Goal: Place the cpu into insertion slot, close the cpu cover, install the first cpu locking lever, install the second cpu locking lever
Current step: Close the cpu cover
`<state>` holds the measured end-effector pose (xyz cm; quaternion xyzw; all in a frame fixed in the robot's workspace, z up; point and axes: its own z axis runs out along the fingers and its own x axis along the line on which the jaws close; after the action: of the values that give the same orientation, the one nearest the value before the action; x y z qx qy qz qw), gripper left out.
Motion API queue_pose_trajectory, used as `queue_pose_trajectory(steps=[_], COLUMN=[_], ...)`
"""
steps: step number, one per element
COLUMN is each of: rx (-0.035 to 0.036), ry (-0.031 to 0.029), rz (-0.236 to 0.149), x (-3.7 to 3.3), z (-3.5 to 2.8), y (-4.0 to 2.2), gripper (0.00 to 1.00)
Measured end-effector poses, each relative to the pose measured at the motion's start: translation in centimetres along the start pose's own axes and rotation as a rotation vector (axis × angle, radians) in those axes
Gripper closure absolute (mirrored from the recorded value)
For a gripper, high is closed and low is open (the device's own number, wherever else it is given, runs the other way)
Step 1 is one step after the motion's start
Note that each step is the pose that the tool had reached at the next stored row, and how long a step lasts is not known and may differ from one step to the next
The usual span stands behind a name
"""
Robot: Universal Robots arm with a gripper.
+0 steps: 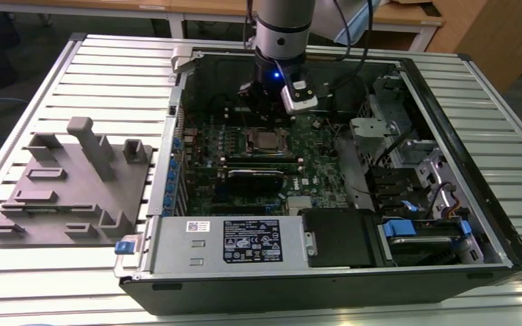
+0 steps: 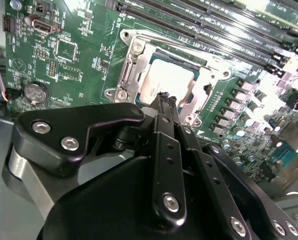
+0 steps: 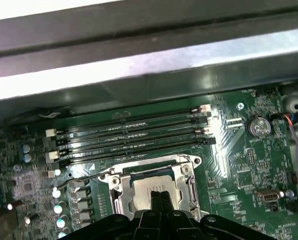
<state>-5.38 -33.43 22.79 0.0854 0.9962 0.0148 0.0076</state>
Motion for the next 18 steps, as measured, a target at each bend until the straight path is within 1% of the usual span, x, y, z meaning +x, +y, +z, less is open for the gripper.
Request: queue_pose_trajectory(steps=[2, 7, 9, 15, 17, 18], rx=[0.0013, 0.0013, 0.0008, -0.0002, -0.0003, -0.0002], ry=[-0.0001, -0.0002, 0.0003, 0.0025, 0.003, 0.003], rz=[-0.004, -0.006, -0.023, -0.093, -0.109, -0.11], x=[0.0, 0.0, 0.01, 0.01, 0.0, 0.01], z=[0.01, 0.02, 0.06, 0.18, 0.22, 0.25], y=[0.0, 0.0, 0.0, -0.01, -0.01, -0.01], gripper=[0.9, 0.9, 0.9, 0.9, 0.9, 0.9])
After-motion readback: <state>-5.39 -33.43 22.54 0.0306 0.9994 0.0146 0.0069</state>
